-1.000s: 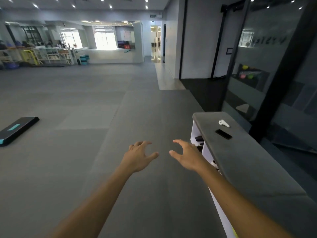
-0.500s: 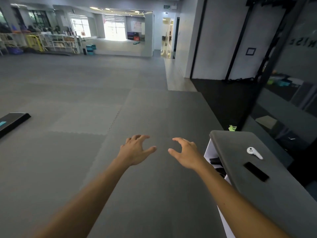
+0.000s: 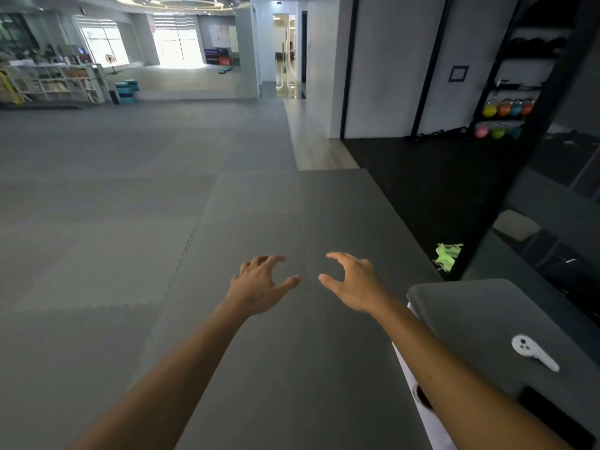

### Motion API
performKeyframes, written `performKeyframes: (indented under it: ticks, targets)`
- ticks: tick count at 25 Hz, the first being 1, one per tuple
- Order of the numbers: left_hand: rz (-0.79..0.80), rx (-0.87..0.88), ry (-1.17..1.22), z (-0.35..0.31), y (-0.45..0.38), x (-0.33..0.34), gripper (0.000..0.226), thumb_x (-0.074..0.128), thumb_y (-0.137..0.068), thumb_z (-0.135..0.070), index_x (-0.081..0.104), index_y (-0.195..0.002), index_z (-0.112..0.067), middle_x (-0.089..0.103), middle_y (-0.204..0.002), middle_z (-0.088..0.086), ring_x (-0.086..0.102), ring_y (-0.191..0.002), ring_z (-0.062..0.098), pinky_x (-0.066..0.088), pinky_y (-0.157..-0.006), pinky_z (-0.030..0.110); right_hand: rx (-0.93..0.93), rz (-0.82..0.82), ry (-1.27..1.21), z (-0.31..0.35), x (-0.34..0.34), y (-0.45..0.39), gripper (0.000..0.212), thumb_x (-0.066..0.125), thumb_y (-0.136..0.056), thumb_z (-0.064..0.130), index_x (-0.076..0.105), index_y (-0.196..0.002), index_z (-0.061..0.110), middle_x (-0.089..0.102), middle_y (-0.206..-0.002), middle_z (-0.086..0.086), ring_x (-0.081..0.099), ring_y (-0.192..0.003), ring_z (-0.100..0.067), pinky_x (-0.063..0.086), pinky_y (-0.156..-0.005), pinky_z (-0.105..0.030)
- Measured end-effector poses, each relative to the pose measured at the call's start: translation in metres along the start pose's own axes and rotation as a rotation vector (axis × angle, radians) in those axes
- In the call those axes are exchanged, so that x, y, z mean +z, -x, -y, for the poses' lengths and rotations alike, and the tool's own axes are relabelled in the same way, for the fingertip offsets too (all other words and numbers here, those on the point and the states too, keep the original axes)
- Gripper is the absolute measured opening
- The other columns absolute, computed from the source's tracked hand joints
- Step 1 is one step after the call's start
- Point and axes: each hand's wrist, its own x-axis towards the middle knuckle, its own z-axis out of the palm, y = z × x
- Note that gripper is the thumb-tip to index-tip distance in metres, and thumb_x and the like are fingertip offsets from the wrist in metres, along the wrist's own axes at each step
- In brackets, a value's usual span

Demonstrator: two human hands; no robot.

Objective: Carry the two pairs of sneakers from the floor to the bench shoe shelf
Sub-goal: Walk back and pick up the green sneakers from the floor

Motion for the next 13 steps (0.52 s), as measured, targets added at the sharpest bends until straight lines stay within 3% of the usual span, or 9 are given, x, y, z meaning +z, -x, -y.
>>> performKeyframes:
  ticks: [7, 13]
  targets:
    - [-0.005, 0.001, 0.007, -0.002, -0.242, -0.003, 0.091, 0.034, -0.071, -0.093, 0.035, -0.148, -0.045, 0.037, -0.159, -0.004, 0.034, -0.143, 0.029, 0.038, -0.110, 0.055, 0.001, 0.039, 0.072, -0.052, -0.021, -0.234, 0.062, 0.056, -0.096, 0.056, 0.043, -0.151, 0.032, 0.047, -0.152, 0.005, 0.039, -0.139, -0.026, 0.042, -0.107, -0.045]
    - [0.057, 0.066, -0.039, 0.000, -0.474, -0.007, 0.093, 0.032, -0.070, -0.095, 0.030, -0.150, -0.049, 0.027, -0.165, -0.002, 0.027, -0.148, 0.032, 0.029, -0.113, 0.064, 0.063, 0.013, 0.069, -0.106, -0.036, -0.431, 0.064, 0.055, -0.095, 0.058, 0.039, -0.152, 0.035, 0.037, -0.159, 0.007, 0.032, -0.143, -0.026, 0.040, -0.110, -0.047]
